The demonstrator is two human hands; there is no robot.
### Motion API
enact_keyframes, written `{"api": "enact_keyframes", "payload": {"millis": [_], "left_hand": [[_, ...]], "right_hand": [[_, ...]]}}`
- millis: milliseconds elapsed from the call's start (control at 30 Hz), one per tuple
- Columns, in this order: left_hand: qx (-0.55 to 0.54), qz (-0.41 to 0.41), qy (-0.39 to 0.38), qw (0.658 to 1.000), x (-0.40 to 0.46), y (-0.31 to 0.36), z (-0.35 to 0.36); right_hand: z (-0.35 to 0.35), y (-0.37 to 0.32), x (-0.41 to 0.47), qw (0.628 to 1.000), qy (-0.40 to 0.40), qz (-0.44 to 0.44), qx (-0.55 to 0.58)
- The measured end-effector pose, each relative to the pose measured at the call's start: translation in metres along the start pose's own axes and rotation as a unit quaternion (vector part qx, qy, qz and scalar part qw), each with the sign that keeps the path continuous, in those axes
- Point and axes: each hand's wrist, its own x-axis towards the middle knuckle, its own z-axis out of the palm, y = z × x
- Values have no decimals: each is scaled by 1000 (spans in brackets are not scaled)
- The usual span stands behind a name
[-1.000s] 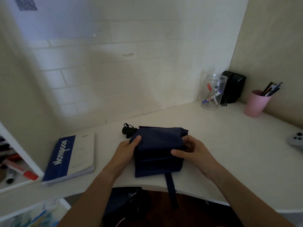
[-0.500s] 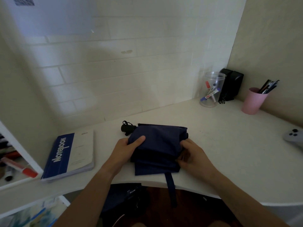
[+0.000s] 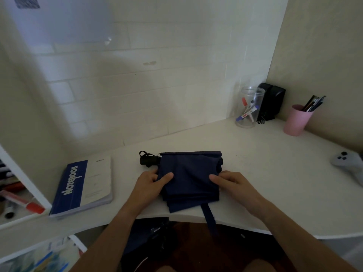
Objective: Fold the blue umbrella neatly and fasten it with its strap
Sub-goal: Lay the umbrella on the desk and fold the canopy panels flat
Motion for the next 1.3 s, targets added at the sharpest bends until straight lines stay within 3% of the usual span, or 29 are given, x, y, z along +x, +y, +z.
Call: {"api": "enact_keyframes", "payload": {"millis": [167, 533, 967, 1133, 1200, 1300], "left_hand": [[12, 9, -50, 999, 3, -11, -6], [26, 53, -112, 992, -2, -18, -14], [-40, 36, -111, 992, 0, -18, -10], [-15, 51, -93, 994, -1, -19, -9], [12, 66, -97, 993, 0, -20, -10], [53, 80, -115, 989, 0, -23, -13]], "right_hand": [[11, 2, 6, 996, 75, 22, 32], [7, 7, 2, 996, 81, -3, 41], [3, 6, -4, 999, 32, -16, 14], [-2, 9, -7, 999, -14, -34, 10], [-11, 11, -5, 999, -42, -26, -17], [-21, 17, 0, 986, -77, -45, -143]]}}
